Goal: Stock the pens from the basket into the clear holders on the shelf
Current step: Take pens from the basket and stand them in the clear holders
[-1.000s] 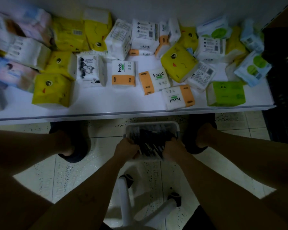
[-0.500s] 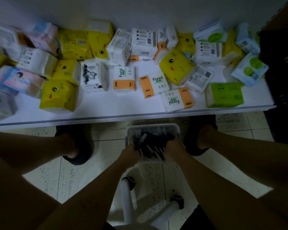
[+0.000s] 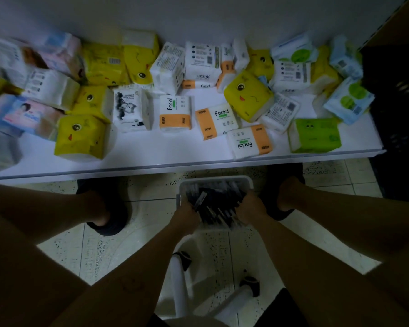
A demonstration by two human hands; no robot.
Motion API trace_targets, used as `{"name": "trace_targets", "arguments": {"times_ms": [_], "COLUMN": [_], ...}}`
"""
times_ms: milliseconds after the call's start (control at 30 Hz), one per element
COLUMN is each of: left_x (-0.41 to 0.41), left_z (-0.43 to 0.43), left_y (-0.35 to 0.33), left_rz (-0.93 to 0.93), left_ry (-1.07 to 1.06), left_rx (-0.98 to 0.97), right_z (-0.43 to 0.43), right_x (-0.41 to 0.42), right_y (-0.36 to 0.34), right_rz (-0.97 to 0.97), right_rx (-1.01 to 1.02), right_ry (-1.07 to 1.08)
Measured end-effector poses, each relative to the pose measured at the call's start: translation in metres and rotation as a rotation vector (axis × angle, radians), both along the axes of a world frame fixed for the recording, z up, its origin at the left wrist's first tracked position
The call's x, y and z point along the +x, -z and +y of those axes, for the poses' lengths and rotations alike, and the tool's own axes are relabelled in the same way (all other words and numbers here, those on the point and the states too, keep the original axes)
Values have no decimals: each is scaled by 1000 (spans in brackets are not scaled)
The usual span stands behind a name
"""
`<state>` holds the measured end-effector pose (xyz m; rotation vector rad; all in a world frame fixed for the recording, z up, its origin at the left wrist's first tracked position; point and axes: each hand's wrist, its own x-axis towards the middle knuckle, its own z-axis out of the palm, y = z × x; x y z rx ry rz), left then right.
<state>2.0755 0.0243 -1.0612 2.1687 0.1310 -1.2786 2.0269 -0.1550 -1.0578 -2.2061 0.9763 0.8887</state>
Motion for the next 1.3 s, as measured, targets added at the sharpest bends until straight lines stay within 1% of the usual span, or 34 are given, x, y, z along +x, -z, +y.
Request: {"name": "trace_targets", "arguments": {"times_ms": [67, 100, 133, 200, 233, 267, 400, 467, 567, 600, 667, 767, 900, 1000, 1100, 1233, 1300], "left_x": [-1, -1, -1, -1, -2, -3, -4, -2, 3, 5, 8, 15, 26, 38, 49, 59, 66], "left_z": [-3, -5, -7, -8, -9, -8, -10, -12, -13, -13, -11, -9, -9, -8, -2, 5, 10], "left_y": [-6, -10, -15, -26, -33, -37, -56, -67, -86, -92, -105, -129, -165, -194, -227, -273, -297], "left_rz": [-49, -79, -120, -187, -232, -277, -402, -445, -436, -450, -494, -555, -584, -610, -668, -802, -856], "left_ry": [-6, -33, -79, -150, -131, -106, -127, -108, -127, -141, -178, -257, -327, -397, -421, -368, -359], "left_rx": [-38, -62, -88, -141, -170, -194, -225, -213, -218, -235, -300, -447, -545, -644, -738, -754, -784], "right_z": [3, 4, 5, 10, 9, 11, 19, 24, 28, 30, 35, 45, 57, 62, 64, 72, 75], "right_x": [-2, -2, -4, -4, -3, -3, 2, 5, 8, 8, 12, 20, 32, 45, 59, 70, 75], "right_y": [-8, -13, -19, -29, -32, -36, -54, -66, -82, -89, -104, -127, -164, -191, -225, -269, -290], "right_rz": [0, 33, 15, -121, -214, -267, -478, -519, -479, -497, -564, -695, -846, -1021, -1197, -1319, -1387], "right_rx": [29, -1, -8, 63, 47, 46, 65, 124, 110, 100, 73, 55, 60, 114, 251, 335, 346], "right_ry": [10, -73, -92, 40, 104, 141, 201, 240, 160, 154, 136, 85, 59, 115, 245, 247, 222]}}
